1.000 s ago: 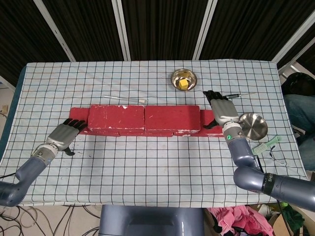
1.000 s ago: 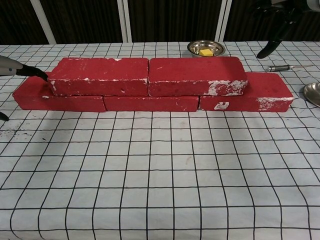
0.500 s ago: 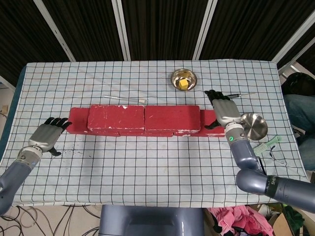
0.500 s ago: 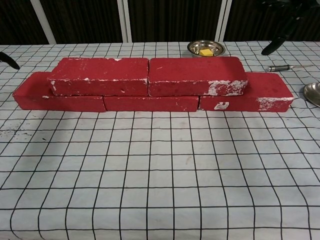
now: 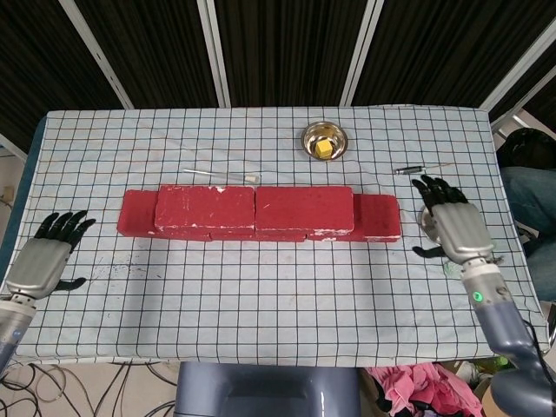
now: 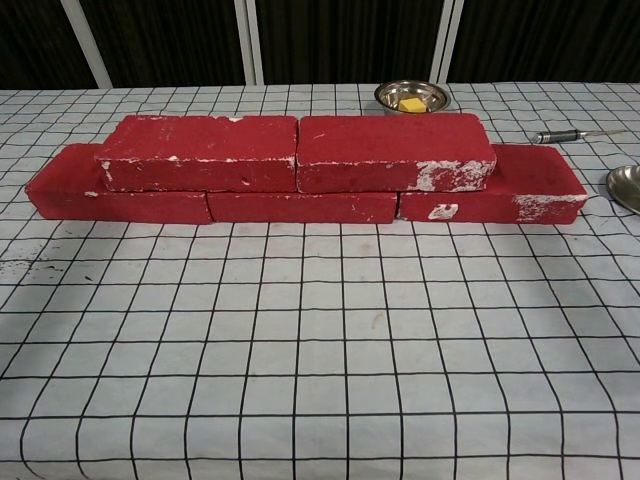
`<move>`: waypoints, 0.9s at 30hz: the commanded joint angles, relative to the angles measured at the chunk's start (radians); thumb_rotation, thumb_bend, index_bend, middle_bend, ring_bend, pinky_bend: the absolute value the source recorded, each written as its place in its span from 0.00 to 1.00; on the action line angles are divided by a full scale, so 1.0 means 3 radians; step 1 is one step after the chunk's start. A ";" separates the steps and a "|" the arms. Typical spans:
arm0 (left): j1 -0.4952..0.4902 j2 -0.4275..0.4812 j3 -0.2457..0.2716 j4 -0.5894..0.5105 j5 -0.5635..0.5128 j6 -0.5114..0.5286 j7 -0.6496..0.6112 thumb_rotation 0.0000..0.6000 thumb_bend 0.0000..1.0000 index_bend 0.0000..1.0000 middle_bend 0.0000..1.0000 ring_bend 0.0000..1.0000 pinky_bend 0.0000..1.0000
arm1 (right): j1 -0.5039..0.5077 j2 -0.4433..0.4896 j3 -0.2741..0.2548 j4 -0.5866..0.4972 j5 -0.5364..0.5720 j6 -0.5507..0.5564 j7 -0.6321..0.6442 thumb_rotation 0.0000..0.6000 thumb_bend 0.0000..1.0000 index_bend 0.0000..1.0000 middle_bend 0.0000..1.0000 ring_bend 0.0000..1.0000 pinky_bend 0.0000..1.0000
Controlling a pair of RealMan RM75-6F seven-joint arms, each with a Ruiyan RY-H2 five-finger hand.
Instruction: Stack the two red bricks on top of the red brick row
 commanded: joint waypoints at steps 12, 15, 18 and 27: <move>0.0745 -0.0348 0.0189 0.0515 0.0435 0.0685 -0.0436 1.00 0.09 0.10 0.03 0.00 0.00 | -0.1741 -0.0199 -0.0792 0.0158 -0.1374 0.1649 0.0205 1.00 0.00 0.00 0.01 0.00 0.13; 0.0833 -0.0357 0.0222 0.0536 0.0489 0.0730 -0.0440 1.00 0.09 0.09 0.03 0.00 0.00 | -0.1827 -0.0302 -0.0798 0.0244 -0.1400 0.1638 0.0187 1.00 0.00 0.00 0.01 0.00 0.13; 0.0864 -0.0316 0.0229 0.0491 0.0528 0.0705 -0.0454 1.00 0.09 0.08 0.03 0.00 0.00 | -0.1890 -0.0376 -0.0754 0.0350 -0.1431 0.1659 0.0162 1.00 0.00 0.00 0.01 0.00 0.13; 0.0976 -0.0270 0.0226 0.0326 0.0651 0.0722 -0.0383 1.00 0.09 0.07 0.03 0.00 0.00 | -0.1943 -0.0476 -0.0631 0.0525 -0.1466 0.1514 0.0220 1.00 0.00 0.00 0.01 0.00 0.13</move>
